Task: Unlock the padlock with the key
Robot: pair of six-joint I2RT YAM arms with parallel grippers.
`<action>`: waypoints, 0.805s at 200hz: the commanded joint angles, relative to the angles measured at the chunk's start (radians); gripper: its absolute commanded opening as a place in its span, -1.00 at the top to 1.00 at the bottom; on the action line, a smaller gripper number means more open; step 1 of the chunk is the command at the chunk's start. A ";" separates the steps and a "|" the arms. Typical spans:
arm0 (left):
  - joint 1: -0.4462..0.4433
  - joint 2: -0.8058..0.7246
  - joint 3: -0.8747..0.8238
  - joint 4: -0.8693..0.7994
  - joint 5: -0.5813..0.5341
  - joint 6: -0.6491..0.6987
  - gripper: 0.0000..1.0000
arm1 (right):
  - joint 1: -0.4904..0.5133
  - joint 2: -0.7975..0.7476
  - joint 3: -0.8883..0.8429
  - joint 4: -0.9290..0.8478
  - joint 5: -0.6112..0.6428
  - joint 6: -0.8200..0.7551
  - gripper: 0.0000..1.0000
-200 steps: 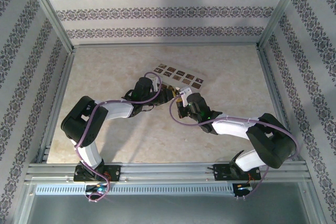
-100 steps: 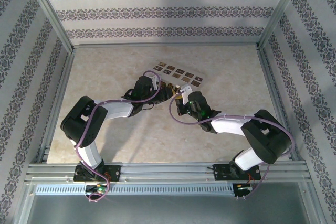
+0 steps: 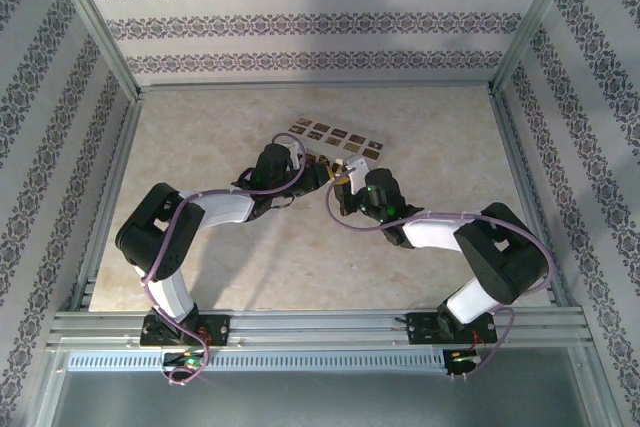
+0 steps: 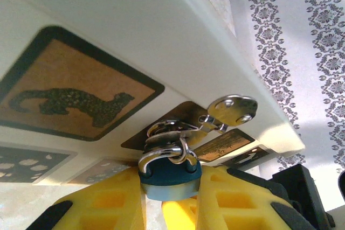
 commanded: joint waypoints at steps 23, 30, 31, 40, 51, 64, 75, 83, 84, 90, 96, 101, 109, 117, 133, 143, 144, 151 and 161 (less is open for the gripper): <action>-0.047 -0.022 0.034 -0.003 0.106 -0.012 0.53 | -0.021 0.004 0.093 0.172 -0.092 0.032 1.00; -0.048 -0.020 0.035 -0.005 0.106 -0.011 0.53 | -0.021 0.006 0.098 0.173 -0.096 0.034 1.00; -0.048 -0.020 0.035 -0.005 0.106 -0.011 0.53 | -0.021 0.006 0.099 0.173 -0.096 0.034 1.00; -0.050 -0.017 0.037 -0.004 0.107 -0.010 0.53 | -0.021 0.008 0.105 0.173 -0.098 0.037 1.00; -0.049 -0.011 0.040 -0.005 0.108 -0.012 0.53 | -0.021 0.014 0.111 0.175 -0.096 0.044 1.00; -0.051 -0.003 0.037 0.002 0.108 -0.018 0.53 | -0.020 0.023 0.108 0.175 -0.083 0.054 1.00; -0.050 0.005 0.036 0.012 0.106 -0.027 0.53 | -0.022 0.035 0.097 0.179 -0.070 0.066 1.00; -0.051 0.013 0.037 0.015 0.107 -0.032 0.53 | -0.022 0.046 0.085 0.184 -0.062 0.075 1.00; -0.050 0.015 0.037 0.016 0.106 -0.032 0.53 | -0.022 0.047 0.083 0.184 -0.061 0.077 1.00; -0.050 0.021 0.037 0.018 0.107 -0.036 0.53 | -0.024 0.056 0.074 0.190 -0.059 0.084 1.00; -0.050 0.027 0.038 0.022 0.105 -0.038 0.53 | -0.024 0.066 0.064 0.193 -0.050 0.091 1.00; -0.050 0.033 0.038 0.024 0.101 -0.038 0.53 | -0.024 0.073 0.056 0.194 -0.046 0.098 1.00; -0.050 0.042 0.035 0.031 0.097 -0.040 0.53 | -0.024 0.086 0.042 0.201 -0.039 0.109 1.00; -0.050 0.053 0.036 0.035 0.097 -0.044 0.53 | -0.024 0.094 0.026 0.210 -0.029 0.122 1.00; -0.050 0.081 0.040 0.054 0.103 -0.060 0.53 | -0.025 0.115 -0.002 0.233 -0.018 0.144 1.00; -0.050 0.101 0.042 0.072 0.108 -0.072 0.53 | -0.024 0.128 -0.016 0.241 -0.016 0.155 1.00; -0.050 0.102 0.042 0.074 0.109 -0.073 0.53 | -0.024 0.129 -0.017 0.242 -0.016 0.155 1.00; -0.050 0.116 0.046 0.084 0.112 -0.081 0.53 | -0.024 0.137 -0.024 0.244 -0.015 0.163 1.00; -0.050 0.134 0.049 0.096 0.118 -0.092 0.53 | -0.024 0.147 -0.034 0.246 -0.012 0.172 1.00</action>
